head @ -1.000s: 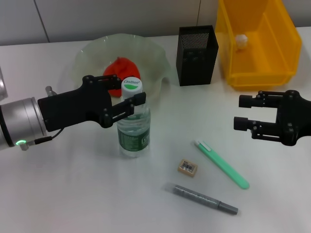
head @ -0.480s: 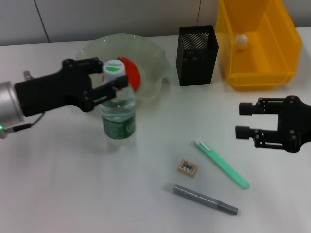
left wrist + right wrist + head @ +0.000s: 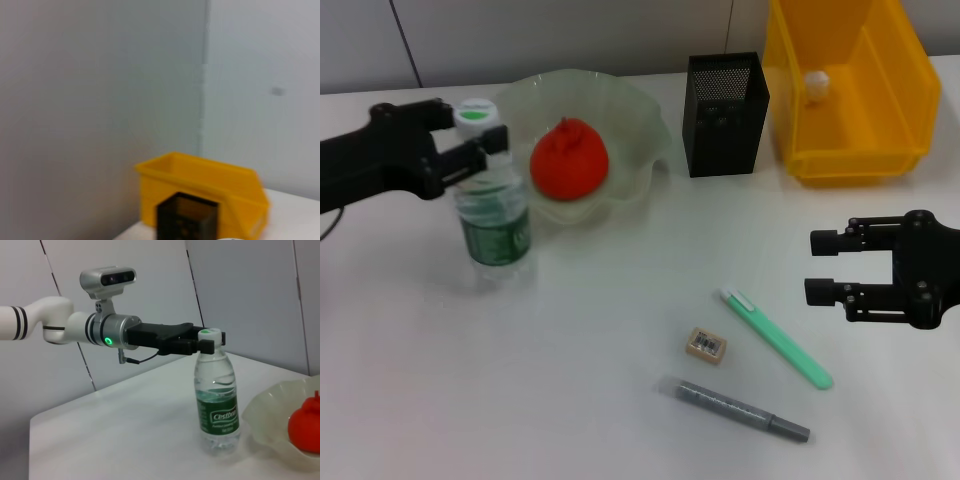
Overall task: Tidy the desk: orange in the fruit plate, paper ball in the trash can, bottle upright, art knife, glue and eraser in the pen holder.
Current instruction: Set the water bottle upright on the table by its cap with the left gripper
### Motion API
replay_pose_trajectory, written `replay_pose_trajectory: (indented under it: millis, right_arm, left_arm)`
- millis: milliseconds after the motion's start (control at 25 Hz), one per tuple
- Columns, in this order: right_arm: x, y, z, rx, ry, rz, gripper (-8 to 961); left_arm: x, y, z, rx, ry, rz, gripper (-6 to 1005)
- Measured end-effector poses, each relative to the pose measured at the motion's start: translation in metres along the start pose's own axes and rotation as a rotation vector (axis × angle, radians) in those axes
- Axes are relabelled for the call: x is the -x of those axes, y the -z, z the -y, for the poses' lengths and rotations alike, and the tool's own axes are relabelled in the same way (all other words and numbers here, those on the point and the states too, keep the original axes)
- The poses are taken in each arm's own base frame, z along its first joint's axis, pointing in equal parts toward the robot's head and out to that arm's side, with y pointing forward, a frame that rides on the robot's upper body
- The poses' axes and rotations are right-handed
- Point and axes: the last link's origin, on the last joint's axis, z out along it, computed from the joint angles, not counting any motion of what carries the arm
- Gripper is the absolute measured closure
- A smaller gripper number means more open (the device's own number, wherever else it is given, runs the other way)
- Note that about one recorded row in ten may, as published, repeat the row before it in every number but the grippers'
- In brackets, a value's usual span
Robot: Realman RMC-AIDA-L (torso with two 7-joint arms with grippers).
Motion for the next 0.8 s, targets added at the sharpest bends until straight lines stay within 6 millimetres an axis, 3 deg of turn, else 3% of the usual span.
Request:
replay_pose_trajectory:
  millis: [480, 800]
  right_arm:
    - [0.001, -0.003, -0.002, 0.016, 0.0, 0.0, 345]
    - [0.002, -0.005, -0.002, 0.024, 0.001, 0.0, 345]
  left_arm:
    - [0.011, 0.018, 0.024, -0.222, 0.015, 0.005, 565]
    - [0.015, 0.029, 0.024, -0.26, 0.019, -0.003, 566]
